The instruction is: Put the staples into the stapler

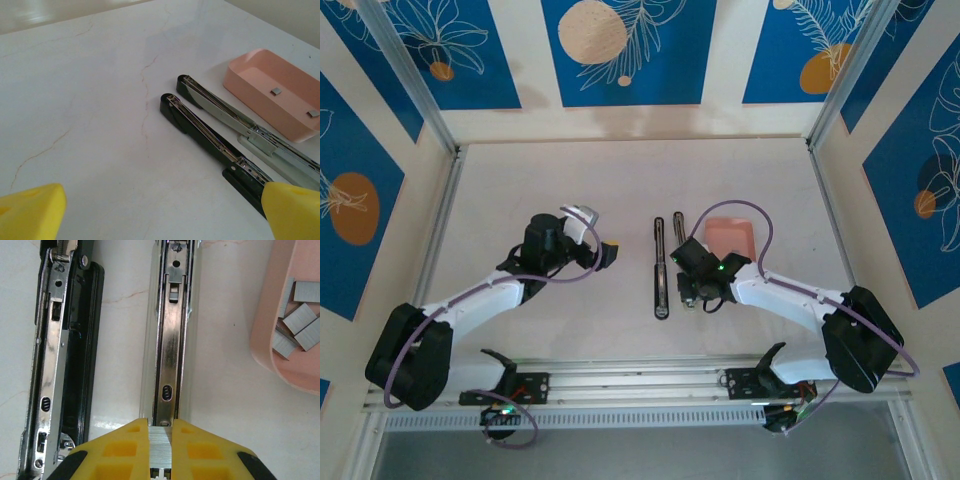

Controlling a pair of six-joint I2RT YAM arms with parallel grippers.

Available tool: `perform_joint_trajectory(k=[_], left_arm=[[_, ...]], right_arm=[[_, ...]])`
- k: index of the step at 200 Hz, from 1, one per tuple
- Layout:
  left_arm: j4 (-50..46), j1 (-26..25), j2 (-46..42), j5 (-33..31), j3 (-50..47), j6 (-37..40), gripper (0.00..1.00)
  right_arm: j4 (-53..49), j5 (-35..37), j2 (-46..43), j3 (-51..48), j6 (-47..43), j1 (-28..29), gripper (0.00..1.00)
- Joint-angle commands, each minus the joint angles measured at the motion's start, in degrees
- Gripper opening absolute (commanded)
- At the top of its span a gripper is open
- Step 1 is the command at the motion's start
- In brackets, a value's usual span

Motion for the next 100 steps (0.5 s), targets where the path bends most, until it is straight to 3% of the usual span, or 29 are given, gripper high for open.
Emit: perform_joint_trajectory(k=[1, 100], left_arm=[[1.51, -0.36, -0.02, 1.32, -0.31, -0.31, 1.00], [1.73, -0.39, 0.16, 1.28, -0.42, -0.37, 1.00]], right_arm=[[-0.39, -0.92, 0.83, -1.07, 1.38, 0.17, 0.14], [-0.73, -0.99, 1.69, -1.15, 1.52, 0.44, 0.14]])
